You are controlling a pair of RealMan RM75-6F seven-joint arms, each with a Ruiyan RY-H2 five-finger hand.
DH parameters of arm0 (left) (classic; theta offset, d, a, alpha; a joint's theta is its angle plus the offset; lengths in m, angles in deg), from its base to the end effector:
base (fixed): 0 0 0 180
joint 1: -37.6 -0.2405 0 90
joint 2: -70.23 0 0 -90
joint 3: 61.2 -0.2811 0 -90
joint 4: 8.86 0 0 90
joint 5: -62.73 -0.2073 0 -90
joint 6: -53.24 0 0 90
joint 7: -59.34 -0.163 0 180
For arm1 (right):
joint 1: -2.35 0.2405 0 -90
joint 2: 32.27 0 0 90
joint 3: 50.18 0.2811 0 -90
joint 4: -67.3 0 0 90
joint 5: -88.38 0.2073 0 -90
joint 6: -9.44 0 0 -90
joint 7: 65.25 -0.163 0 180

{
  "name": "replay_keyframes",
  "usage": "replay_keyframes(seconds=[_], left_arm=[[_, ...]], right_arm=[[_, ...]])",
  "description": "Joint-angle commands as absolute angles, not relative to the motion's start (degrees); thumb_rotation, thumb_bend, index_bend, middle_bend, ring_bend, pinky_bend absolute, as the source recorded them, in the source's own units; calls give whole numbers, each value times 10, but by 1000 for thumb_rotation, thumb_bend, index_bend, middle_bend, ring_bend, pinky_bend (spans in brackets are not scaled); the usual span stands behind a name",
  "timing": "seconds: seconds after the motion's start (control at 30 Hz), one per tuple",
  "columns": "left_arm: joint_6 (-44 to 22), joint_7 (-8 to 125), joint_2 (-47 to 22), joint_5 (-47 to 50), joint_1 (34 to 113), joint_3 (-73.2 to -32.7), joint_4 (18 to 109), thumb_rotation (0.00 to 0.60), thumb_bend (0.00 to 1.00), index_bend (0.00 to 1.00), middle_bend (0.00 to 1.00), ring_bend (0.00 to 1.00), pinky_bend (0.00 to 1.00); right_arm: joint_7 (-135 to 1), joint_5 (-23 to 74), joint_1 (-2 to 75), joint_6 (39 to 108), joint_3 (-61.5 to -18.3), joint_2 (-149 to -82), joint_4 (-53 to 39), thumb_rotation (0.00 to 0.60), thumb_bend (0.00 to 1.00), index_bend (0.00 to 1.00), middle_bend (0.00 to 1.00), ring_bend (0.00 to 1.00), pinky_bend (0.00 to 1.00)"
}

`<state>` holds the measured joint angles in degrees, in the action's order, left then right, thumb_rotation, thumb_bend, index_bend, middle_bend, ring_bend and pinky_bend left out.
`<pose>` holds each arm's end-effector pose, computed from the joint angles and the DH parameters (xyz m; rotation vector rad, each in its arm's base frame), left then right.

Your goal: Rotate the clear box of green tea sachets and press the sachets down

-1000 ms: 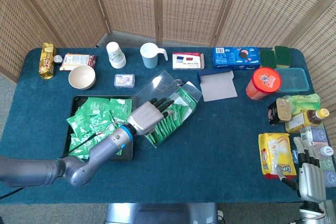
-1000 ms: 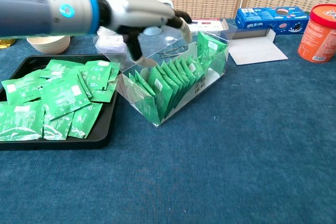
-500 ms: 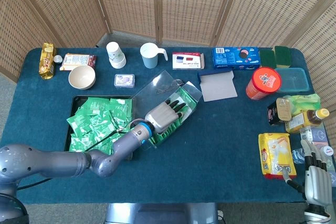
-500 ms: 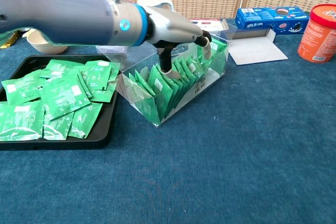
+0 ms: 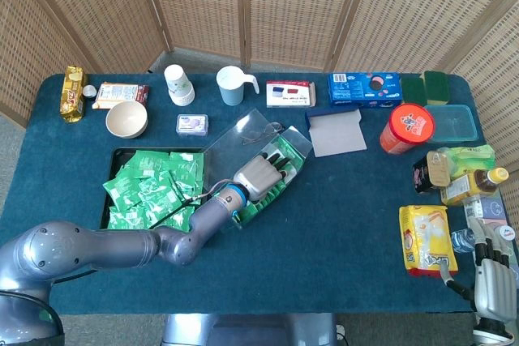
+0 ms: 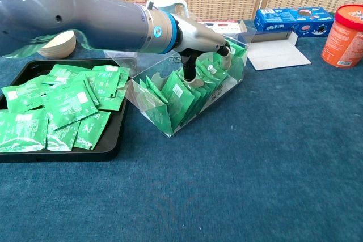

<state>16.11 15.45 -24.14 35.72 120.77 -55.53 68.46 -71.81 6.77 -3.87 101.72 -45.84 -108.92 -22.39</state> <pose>0.0250 0.4222 -0.0961 -2.3304 -0.5643 -0.5882 -0.3581 -0.1379 0.1283 1.0023 -1.1217 1.0072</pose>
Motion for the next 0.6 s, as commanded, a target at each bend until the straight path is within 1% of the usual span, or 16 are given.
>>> replay_keyframes(seconds=[0.03, 0.33, 0.6], left_arm=[[157, 160, -246, 367, 1214, -555, 676, 600, 319, 201, 0, 0, 149], [166, 156, -244, 393, 1232, -570, 664, 600, 319, 263, 0, 0, 149], [162, 148, -244, 412, 1249, -584, 666, 600, 319, 405, 0, 0, 149]], right_arm=[[-719, 70, -40, 1017, -458, -1089, -223, 600, 341, 0, 4, 0, 68], [-718, 71, -42, 1016, -458, -1091, -222, 600, 341, 0, 4, 0, 68], [-717, 70, -45, 1018, -458, -1091, -222, 600, 341, 0, 4, 0, 69]])
